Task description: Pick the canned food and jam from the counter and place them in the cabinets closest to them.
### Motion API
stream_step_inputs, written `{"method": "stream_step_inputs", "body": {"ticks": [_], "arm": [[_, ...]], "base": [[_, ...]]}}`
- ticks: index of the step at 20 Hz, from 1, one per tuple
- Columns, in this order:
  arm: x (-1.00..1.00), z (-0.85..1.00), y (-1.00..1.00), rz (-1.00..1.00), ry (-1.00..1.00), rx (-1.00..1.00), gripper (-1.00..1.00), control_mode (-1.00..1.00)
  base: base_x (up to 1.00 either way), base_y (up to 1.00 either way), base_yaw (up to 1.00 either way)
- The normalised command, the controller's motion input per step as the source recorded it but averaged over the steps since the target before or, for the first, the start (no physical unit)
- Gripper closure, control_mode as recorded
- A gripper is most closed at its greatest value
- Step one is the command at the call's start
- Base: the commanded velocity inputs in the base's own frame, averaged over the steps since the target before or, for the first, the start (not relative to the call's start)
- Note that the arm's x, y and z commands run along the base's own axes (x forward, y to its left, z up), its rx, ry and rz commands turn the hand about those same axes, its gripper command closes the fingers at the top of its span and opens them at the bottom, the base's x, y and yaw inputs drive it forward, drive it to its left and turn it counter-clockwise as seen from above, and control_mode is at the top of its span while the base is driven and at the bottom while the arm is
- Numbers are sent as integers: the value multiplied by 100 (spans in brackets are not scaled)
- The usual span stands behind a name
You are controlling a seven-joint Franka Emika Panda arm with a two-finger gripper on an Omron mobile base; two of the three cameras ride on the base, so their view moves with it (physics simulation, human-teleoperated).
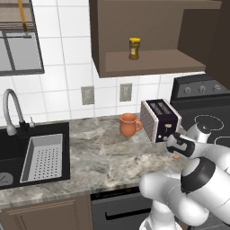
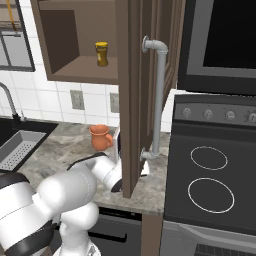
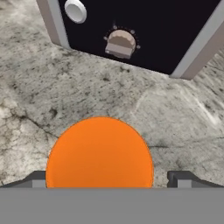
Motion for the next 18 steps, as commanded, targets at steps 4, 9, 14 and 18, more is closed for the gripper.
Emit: {"method": "stream_step_inputs", "body": {"ticks": [4, 9, 14, 18], "arm": [[0, -1, 0, 0, 0, 0, -100, -100], [0, 0, 0, 0, 0, 0, 100, -100], [0, 0, 0, 0, 0, 0, 100, -100], [0, 0, 0, 0, 0, 0, 100, -100]], "base": [[0, 0, 0], [0, 0, 0], [0, 0, 0], [0, 0, 0]]}}
